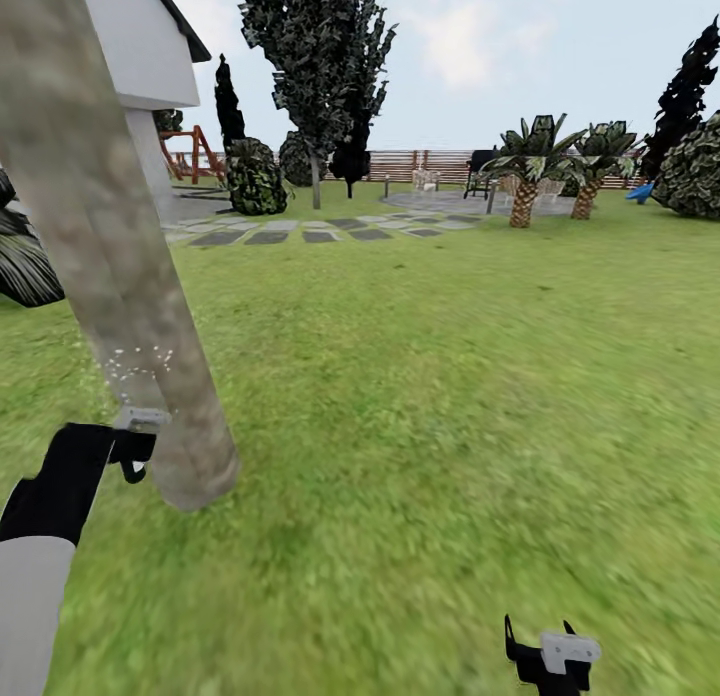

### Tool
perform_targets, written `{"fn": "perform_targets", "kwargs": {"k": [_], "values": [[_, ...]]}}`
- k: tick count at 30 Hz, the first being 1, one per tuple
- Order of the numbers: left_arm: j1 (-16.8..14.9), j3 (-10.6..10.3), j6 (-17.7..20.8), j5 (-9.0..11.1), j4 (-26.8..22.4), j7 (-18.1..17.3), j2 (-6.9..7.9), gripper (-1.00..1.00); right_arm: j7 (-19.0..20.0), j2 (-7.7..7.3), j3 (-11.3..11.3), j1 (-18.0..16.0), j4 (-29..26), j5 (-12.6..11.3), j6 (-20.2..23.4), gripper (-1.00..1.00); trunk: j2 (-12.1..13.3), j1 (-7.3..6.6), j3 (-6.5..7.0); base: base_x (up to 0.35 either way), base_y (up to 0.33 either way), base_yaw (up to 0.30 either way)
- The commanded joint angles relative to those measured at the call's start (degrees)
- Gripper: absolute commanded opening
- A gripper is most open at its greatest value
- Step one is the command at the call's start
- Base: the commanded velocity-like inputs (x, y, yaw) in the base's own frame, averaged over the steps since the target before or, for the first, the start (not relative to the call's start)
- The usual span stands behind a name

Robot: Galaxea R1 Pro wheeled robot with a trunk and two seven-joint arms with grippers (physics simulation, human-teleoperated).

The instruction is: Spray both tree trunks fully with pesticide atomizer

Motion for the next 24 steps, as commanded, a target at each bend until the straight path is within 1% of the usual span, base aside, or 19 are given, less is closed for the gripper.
{"fn": "perform_targets", "kwargs": {"k": [1,2,3,5,7,10,11,13,15,16,17,19,22,24], "values": [[0.7,2.1,-2.9,0.4,1.4,0.1,-0.17,-1.00,0.0,-0.01,0.0,0.0,0.0,0.0,0.0,1.00,0.0,0.00,0.01,0.218,-0.211,0.000],[2.1,5.3,-9.6,0.3,5.9,0.2,-0.42,-1.00,0.0,-0.02,0.0,0.0,0.0,0.0,0.0,1.00,0.0,0.00,0.01,0.212,-0.211,0.000],[2.8,6.2,-10.9,0.3,7.5,0.2,-0.48,-1.00,0.0,-0.02,0.0,0.0,0.0,0.0,0.0,1.00,0.0,0.00,0.01,0.202,-0.212,0.000],[4.2,7.0,-11.9,0.3,9.4,0.2,-0.53,-1.00,0.0,-0.02,0.0,0.0,0.0,0.0,0.0,1.00,0.0,0.00,0.01,0.196,-0.214,0.000],[5.2,7.3,-12.4,0.4,10.6,0.3,-0.60,-1.00,0.0,-0.02,0.0,0.0,0.1,0.0,0.1,1.00,0.0,0.00,0.01,0.162,-0.232,0.000],[5.5,7.4,-12.5,0.4,11.0,0.3,-0.76,-1.00,0.1,-0.02,0.0,0.0,0.1,0.0,0.1,1.00,0.0,0.00,0.01,0.049,-0.223,0.000],[5.6,7.4,-13.0,0.4,11.0,0.3,-1.02,-1.00,0.1,-0.02,0.0,0.0,0.1,0.0,0.1,1.00,0.0,0.00,0.01,0.013,-0.086,0.000],[7.0,7.4,-15.0,0.4,11.0,0.4,-1.36,-1.00,0.1,-0.02,0.0,0.0,0.1,0.0,0.1,1.00,0.0,0.00,0.01,0.005,-0.033,0.000],[7.6,7.4,-16.5,0.5,10.9,0.5,-1.51,-1.00,0.1,0.03,0.0,0.0,0.1,0.0,0.1,1.00,0.0,0.00,0.01,0.001,-0.009,0.065],[7.7,7.4,-16.9,0.5,10.9,0.7,-1.90,-1.00,0.1,0.05,0.0,0.0,0.1,0.0,0.1,1.00,0.0,0.00,0.01,0.001,-0.004,0.187],[7.8,7.5,-17.2,0.3,10.9,1.2,-2.91,-1.00,0.0,0.06,0.0,0.0,0.0,0.0,0.1,1.00,0.0,0.00,0.01,0.000,-0.002,0.240],[8.0,7.7,-17.6,0.3,11.0,3.8,-3.68,-1.00,0.0,0.00,0.0,0.0,0.0,0.0,0.1,1.00,0.0,0.00,0.01,0.000,-0.001,0.263],[8.2,7.7,-19.5,0.4,11.1,9.2,-3.92,-1.00,0.0,-0.02,0.0,0.0,0.0,0.0,0.1,1.00,0.0,0.00,0.01,0.000,-0.127,0.275],[8.4,7.8,-20.2,0.5,11.1,10.3,-3.92,-1.00,0.0,-0.02,0.0,0.0,0.0,0.0,0.1,1.00,0.0,0.00,0.01,0.000,-0.248,0.272]]}}
